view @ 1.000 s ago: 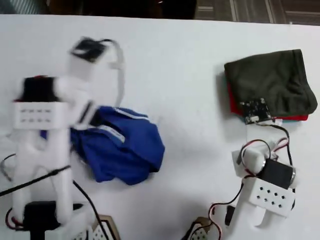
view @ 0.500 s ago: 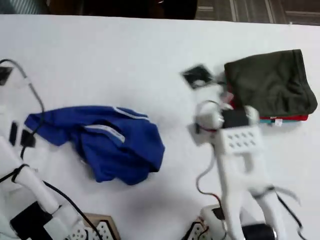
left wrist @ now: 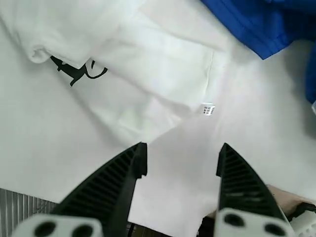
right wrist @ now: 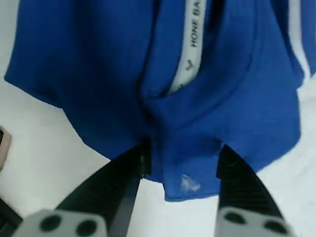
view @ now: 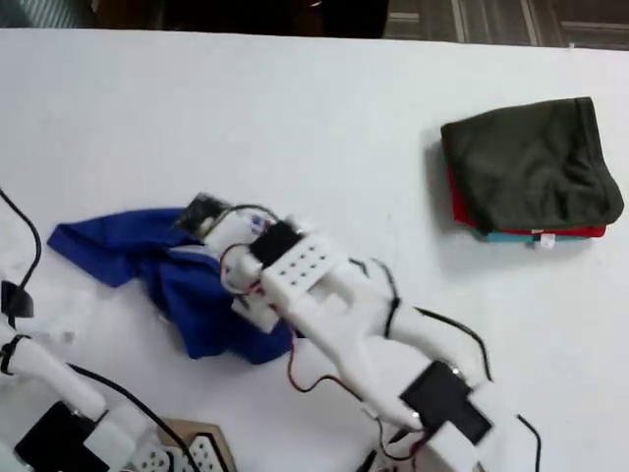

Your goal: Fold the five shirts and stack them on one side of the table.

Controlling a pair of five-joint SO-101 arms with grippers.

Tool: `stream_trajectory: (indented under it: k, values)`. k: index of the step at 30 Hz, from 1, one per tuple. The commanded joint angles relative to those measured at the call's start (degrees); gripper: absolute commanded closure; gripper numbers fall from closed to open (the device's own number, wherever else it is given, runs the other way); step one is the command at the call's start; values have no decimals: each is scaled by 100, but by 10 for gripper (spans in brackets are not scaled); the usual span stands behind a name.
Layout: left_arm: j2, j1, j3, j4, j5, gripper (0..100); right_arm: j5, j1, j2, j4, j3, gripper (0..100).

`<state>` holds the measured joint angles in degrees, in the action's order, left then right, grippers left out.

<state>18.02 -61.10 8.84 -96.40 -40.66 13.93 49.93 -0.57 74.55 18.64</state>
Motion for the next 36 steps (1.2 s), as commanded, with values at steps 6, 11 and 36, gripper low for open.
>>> stream_trajectory:
  k: [6,11,36]
  values:
    - [167,-88,-22,44,-35,752,193,-180,-558,-813,-237,777]
    - [167,-88,-22,35,-35,752,580,-1147,-734,-1393,-255,997]
    - [158,3499,1701,914,1160,749,615,-4154,-92,-637,-1837,757]
